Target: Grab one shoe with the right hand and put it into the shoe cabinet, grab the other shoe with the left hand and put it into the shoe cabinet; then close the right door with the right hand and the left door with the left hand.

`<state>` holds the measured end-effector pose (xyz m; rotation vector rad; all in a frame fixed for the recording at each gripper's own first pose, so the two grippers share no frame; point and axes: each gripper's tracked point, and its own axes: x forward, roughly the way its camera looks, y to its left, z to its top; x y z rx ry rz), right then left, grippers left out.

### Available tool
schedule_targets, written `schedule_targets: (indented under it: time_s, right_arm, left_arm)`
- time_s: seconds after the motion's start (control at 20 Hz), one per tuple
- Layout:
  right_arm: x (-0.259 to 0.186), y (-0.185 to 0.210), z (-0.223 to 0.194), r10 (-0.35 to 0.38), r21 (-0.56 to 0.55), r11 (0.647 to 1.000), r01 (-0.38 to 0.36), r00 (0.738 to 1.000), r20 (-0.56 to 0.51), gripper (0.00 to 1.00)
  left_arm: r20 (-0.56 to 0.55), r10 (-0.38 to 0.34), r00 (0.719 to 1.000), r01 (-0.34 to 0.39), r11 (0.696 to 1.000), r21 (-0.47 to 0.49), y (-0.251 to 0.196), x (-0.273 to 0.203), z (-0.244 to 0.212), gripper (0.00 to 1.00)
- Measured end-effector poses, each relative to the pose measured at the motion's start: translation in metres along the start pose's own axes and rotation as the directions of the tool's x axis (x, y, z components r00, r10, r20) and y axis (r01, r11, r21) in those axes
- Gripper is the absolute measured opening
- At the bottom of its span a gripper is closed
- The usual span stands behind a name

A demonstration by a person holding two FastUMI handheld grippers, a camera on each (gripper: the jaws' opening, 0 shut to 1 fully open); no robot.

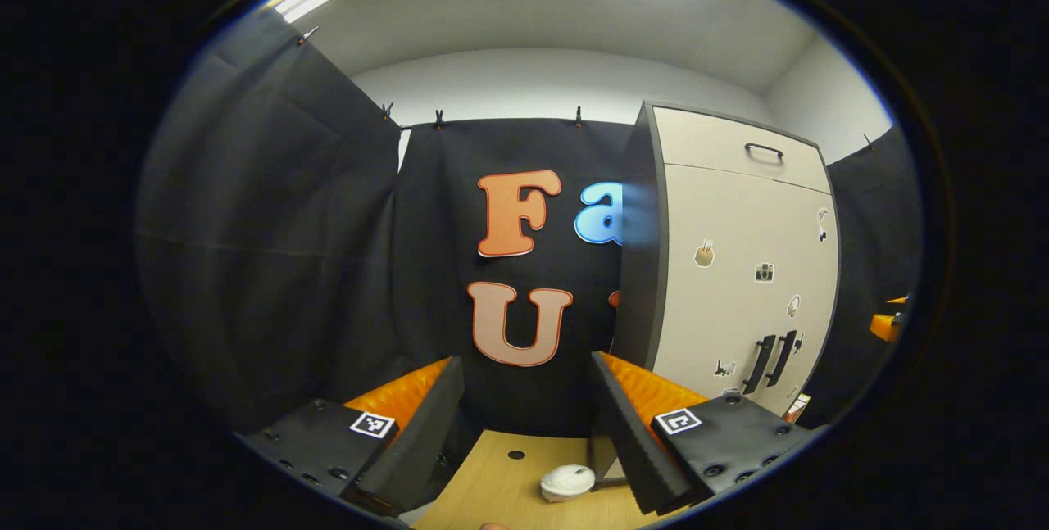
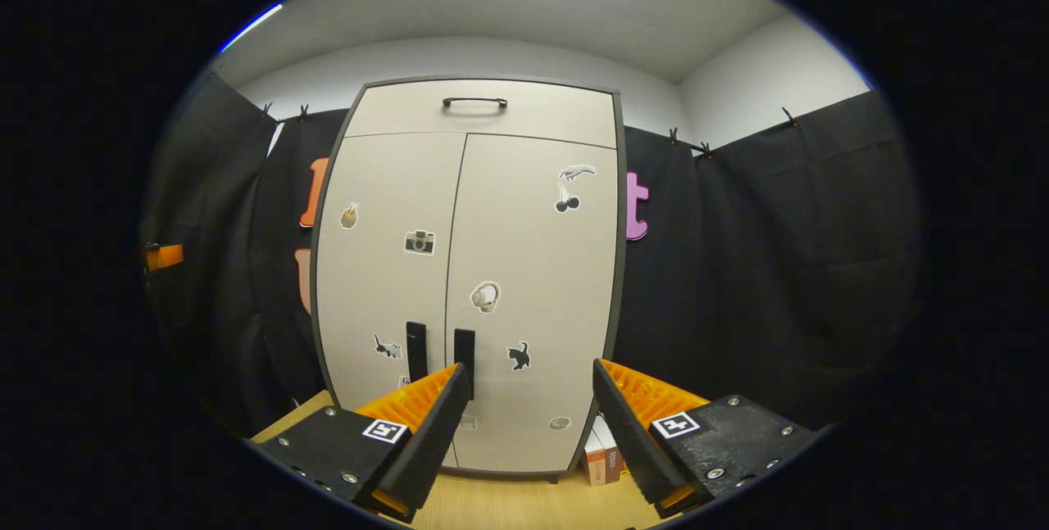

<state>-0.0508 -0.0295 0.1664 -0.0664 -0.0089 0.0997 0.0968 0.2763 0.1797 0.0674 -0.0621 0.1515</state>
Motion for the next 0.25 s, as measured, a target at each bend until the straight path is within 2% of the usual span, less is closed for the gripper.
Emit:
schedule_targets:
  time_s: [0.05, 0.1, 0.15, 0.25]
  right_arm:
    - [0.0002, 0.0027, 0.0032, -0.001, -0.009, 1.0, 0.001, 1.0, 0.008, 0.93]
    - [0.0006, 0.0052, 0.0054, 0.001, -0.016, 1.0, -0.001, 1.0, 0.016, 0.97]
    - [0.0021, 0.0078, 0.0075, 0.003, -0.016, 1.0, -0.003, 1.0, 0.023, 0.93]
    - [0.0046, 0.0122, 0.01, 0.014, -0.008, 1.0, -0.014, 1.0, 0.027, 0.93]
  left_arm:
    - [0.0, 0.007, 1.0, -0.007, 1.0, 0.005, 0.0018, 0.0006, -0.0011, 0.99]
    - [-0.001, 0.007, 1.0, -0.007, 1.0, 0.002, 0.0025, -0.0014, -0.0028, 0.99]
    - [-0.003, -0.002, 1.0, 0.002, 1.0, -0.016, 0.0004, -0.003, -0.0035, 0.99]
    - [-0.002, 0.001, 1.0, -0.001, 0.999, -0.052, 0.0005, -0.0059, 0.0003, 0.99]
